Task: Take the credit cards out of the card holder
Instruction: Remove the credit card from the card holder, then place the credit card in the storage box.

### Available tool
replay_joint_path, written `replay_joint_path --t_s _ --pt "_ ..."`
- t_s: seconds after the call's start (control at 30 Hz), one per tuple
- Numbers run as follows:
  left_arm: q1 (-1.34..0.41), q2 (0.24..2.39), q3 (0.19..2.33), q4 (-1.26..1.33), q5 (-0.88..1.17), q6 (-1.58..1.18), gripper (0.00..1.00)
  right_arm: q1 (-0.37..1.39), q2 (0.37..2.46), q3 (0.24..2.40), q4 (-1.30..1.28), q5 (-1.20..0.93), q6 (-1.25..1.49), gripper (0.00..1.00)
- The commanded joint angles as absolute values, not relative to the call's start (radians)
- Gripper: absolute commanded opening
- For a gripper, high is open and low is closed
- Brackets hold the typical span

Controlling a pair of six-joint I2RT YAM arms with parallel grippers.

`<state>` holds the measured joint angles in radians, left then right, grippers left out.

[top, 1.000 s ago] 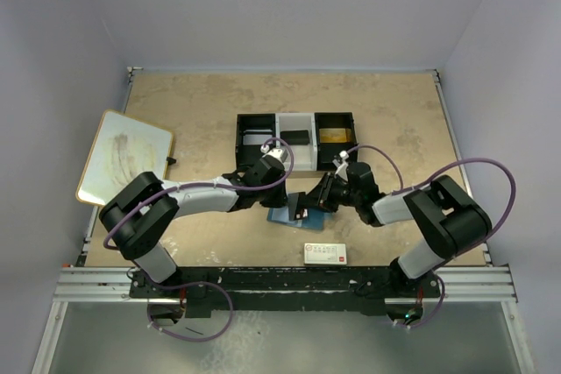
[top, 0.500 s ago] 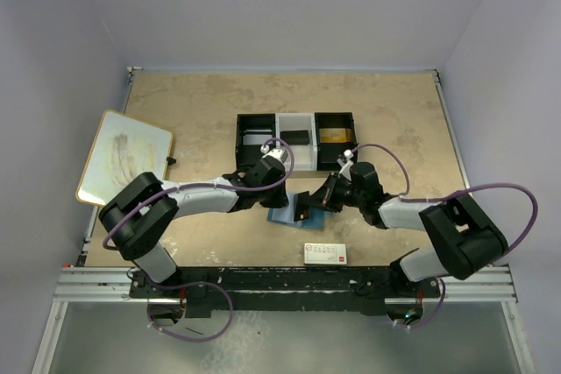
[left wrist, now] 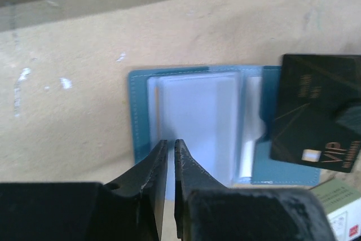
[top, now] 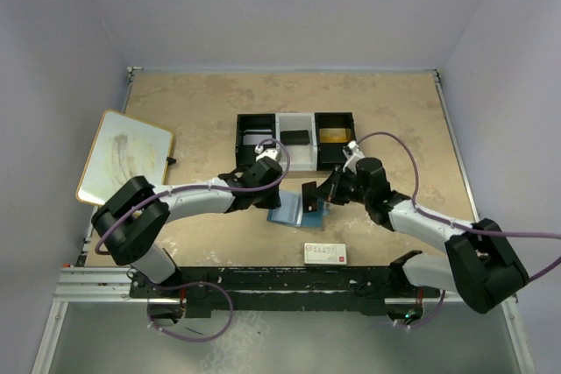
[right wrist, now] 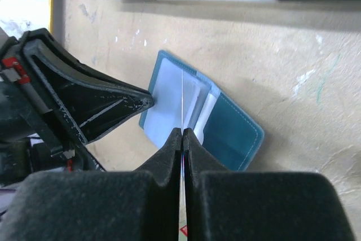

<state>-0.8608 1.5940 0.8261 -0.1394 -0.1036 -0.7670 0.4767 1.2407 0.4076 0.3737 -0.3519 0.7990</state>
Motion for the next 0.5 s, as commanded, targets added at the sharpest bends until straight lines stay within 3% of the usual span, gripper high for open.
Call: replay_joint_path --t_s 0.0,0.33,0.47 --pt "-0.862 1.532 0.818 -0.219 -0.174 -0.742 0.10 0.473 1.144 0.447 0.374 -0.269 0.681 0.00" --pt "-0.862 1.444 0.859 -0.285 -0.323 -0.708 0.29 0.474 0.944 0.420 0.465 -0.229 0.445 0.00" --pt "-0.862 1.416 0.870 -0.341 -0.423 -0.699 0.48 0.475 0.896 0.388 0.552 -0.257 0.368 0.00"
